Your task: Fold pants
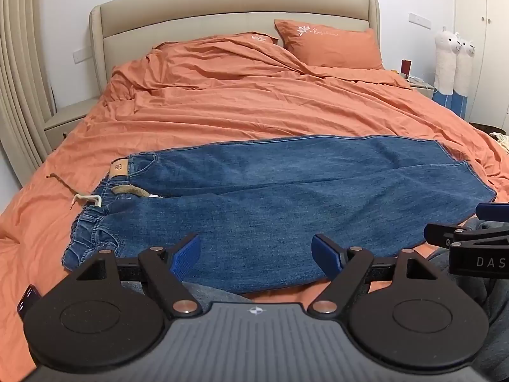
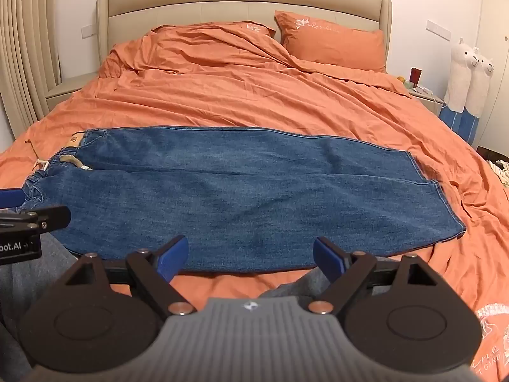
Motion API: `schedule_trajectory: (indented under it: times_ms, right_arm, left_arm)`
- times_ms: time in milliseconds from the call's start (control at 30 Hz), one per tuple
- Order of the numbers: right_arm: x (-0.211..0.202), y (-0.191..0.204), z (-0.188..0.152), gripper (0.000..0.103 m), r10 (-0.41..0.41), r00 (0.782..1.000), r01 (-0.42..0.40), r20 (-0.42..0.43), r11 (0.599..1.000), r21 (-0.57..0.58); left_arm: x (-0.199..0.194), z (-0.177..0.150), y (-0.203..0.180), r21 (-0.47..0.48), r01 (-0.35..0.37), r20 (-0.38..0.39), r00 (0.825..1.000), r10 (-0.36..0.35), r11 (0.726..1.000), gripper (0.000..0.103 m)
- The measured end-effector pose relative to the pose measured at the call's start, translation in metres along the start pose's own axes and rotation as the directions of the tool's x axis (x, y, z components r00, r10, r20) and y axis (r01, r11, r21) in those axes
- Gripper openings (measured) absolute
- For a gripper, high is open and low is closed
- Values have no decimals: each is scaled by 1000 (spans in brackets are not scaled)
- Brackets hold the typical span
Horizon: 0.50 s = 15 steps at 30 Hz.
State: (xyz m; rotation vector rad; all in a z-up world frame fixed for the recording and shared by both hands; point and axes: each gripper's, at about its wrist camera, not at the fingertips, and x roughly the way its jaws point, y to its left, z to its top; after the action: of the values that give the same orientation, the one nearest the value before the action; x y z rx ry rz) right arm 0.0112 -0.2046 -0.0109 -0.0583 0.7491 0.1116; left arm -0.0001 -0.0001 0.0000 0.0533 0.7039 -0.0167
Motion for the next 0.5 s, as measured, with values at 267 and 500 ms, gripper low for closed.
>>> schedule_trajectory:
  times_ms: [267,500]
  right_arm:
    - [-3,0,1,82,2,1000,-2,4,1000,-1]
    - [-6,3,4,82,7,1000,-7,4,1000,-5]
  left_arm:
    - [0,1,3,-7,6,-3,1000,-6,1000,93]
    - [0,0,0,1,-3,-4,1000,3,1000,93]
